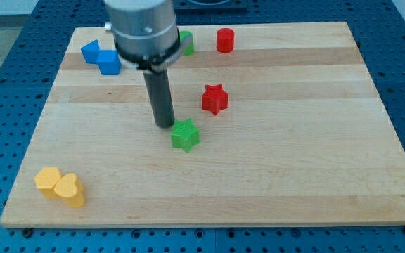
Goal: Move the green star towards the bottom center
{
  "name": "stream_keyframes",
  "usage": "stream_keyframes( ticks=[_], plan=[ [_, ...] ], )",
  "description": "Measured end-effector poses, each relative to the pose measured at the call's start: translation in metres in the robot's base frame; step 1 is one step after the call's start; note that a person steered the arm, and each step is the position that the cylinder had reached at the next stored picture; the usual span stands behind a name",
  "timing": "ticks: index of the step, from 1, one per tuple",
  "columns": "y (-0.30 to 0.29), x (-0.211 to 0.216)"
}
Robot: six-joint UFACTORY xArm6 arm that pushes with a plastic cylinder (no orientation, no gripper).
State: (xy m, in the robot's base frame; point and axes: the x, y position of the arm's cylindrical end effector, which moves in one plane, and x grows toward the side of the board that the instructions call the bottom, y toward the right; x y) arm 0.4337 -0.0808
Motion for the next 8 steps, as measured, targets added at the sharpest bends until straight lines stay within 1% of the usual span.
stream_keyframes(
  ticks=[1,2,3,6,8],
  plan=[
    [0.004,-0.032],
    [0.025,0.004],
    [0.026,0.017],
    [0.057,0.093],
    [0.057,0.092]
  ],
)
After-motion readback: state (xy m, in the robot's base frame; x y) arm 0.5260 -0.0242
